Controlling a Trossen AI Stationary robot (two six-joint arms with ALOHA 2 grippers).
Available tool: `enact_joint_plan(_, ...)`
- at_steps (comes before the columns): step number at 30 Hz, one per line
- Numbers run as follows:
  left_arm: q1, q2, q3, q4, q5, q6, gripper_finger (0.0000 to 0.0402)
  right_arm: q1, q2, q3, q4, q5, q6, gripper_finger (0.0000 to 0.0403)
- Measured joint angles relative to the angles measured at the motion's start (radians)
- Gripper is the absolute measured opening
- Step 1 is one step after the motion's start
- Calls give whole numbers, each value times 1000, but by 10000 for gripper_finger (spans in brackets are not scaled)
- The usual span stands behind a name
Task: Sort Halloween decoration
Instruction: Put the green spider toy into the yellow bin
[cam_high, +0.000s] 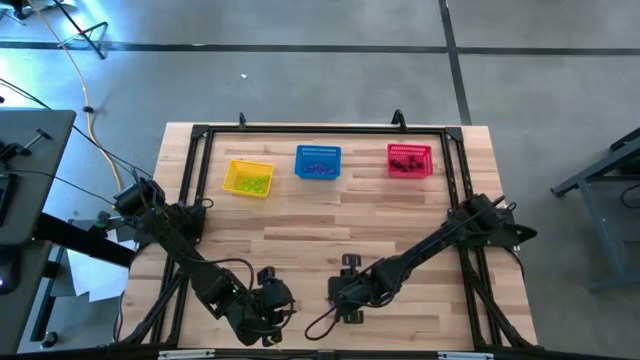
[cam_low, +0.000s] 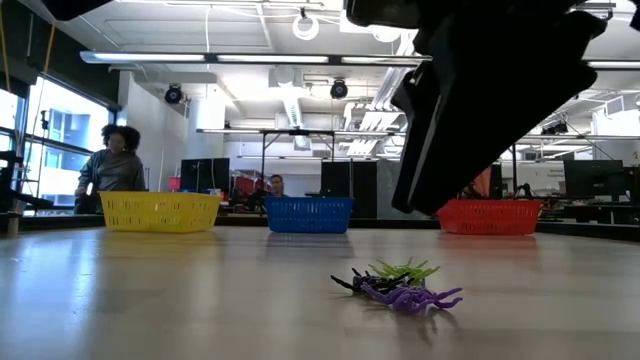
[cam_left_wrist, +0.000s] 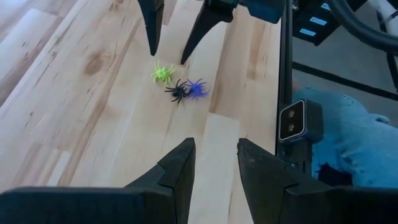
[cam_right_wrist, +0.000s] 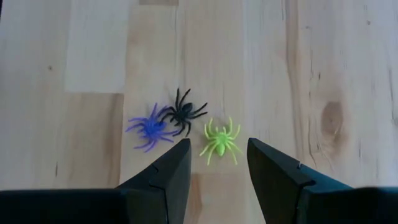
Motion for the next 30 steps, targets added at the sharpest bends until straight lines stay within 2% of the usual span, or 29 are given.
enact_joint_plan(23, -13, 0, 0, -71, 2, -52, 110, -32, 81, 0, 17, -4, -48, 152)
enact_joint_plan(27, -13, 0, 0, -73, 3, -52, 110, -32, 81, 1, 12, -20, -48, 116)
enact_joint_plan(30, -13, 0, 0, -73, 4, -53, 110, -32, 82, 1, 10, -40, -46, 57)
